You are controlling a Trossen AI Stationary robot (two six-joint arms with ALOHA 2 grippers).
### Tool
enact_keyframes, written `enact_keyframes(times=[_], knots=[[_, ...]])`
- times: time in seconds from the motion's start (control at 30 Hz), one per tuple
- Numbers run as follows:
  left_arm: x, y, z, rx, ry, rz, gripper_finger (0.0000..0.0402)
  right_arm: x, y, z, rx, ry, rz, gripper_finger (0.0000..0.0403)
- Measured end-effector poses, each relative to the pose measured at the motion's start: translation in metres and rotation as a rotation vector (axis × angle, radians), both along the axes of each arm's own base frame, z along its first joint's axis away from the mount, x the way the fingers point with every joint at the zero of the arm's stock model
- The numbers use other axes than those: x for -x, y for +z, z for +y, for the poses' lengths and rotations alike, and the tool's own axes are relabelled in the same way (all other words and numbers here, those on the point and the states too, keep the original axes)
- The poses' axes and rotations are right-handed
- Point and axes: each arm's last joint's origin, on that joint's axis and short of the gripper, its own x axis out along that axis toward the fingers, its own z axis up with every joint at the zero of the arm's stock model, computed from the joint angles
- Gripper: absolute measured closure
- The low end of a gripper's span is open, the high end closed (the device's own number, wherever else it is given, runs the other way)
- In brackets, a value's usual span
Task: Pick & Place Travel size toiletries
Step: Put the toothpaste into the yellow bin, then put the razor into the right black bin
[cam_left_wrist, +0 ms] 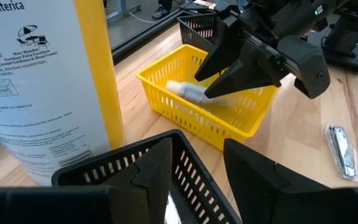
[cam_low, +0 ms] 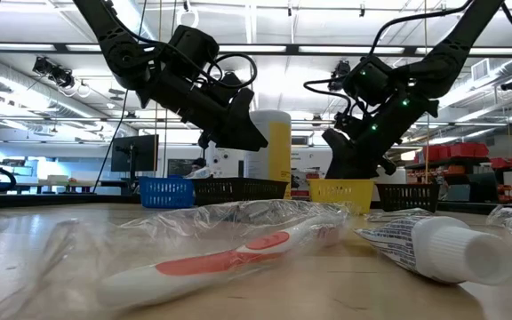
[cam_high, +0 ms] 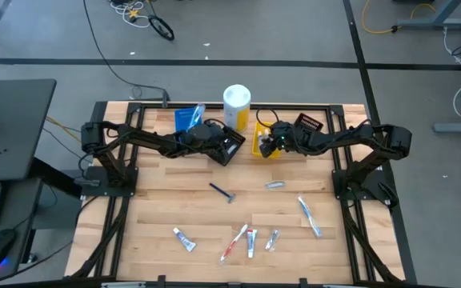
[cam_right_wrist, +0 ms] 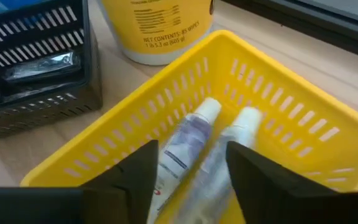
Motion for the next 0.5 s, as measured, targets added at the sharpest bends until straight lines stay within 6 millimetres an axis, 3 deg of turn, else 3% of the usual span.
enact_keyframes(times=[0.17,0.37,0.5], knots=[[0.0,0.0,0.0,0.0,0.0,0.0,0.0249,-0.0002,-0.0001,0.0004,-0.009,0.01,-0.004,0.0163],[0.0,0.0,0.0,0.0,0.0,0.0,0.0249,-0.0025,-0.0005,0.0051,-0.06,0.096,-0.02,0.0167],[0.0,0.0,0.0,0.0,0.0,0.0,0.0249,-0.0048,0.0014,0.0073,0.069,0.123,0.035,0.0173]])
